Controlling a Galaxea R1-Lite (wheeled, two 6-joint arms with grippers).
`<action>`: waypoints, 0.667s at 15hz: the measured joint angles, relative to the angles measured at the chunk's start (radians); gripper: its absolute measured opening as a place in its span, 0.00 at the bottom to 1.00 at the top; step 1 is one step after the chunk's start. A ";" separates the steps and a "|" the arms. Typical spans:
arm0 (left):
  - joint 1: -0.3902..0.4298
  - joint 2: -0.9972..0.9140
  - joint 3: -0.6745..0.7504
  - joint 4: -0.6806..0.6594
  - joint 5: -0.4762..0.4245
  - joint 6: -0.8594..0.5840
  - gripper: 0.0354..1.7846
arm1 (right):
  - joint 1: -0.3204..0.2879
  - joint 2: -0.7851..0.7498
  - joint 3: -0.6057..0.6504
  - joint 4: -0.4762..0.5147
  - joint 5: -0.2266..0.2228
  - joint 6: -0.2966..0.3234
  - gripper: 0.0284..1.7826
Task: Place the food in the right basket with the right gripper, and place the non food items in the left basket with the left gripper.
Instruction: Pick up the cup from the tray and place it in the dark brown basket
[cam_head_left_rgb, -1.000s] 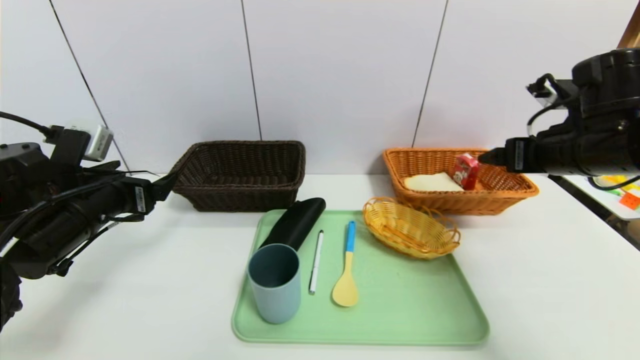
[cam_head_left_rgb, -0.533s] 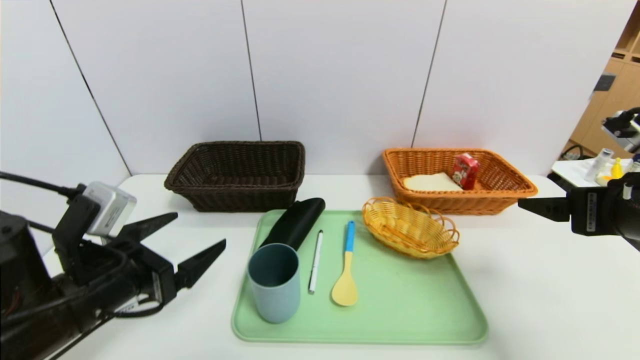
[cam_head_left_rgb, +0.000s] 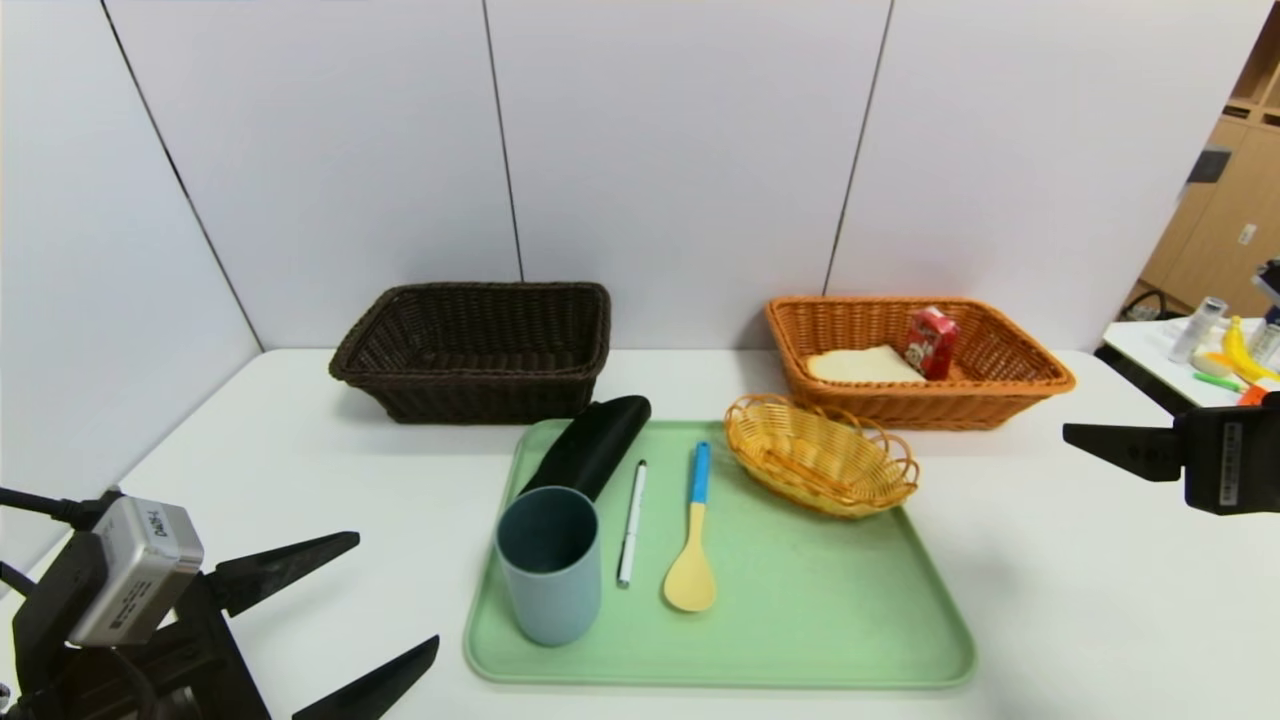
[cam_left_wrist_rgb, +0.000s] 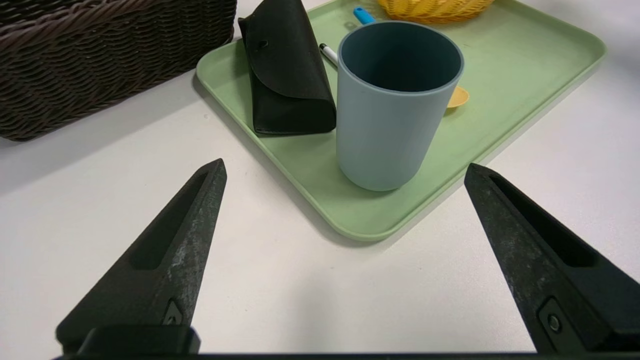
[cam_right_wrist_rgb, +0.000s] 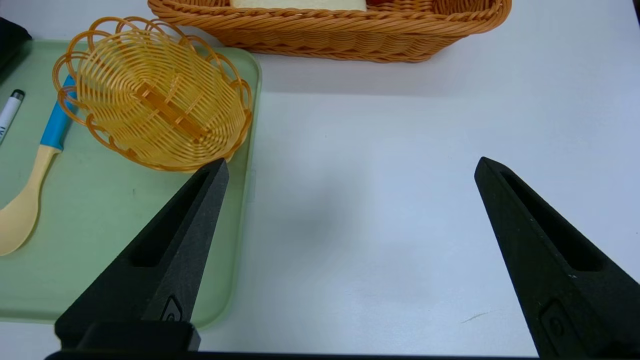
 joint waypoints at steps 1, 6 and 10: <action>-0.007 -0.001 0.002 0.000 0.000 -0.001 0.94 | 0.001 -0.002 0.003 -0.001 0.000 0.000 0.95; -0.097 0.018 -0.001 -0.009 -0.003 -0.003 0.94 | 0.004 -0.011 0.008 0.004 0.000 -0.006 0.95; -0.124 0.079 -0.030 -0.055 -0.003 0.000 0.94 | 0.005 -0.024 0.020 0.005 0.000 -0.007 0.95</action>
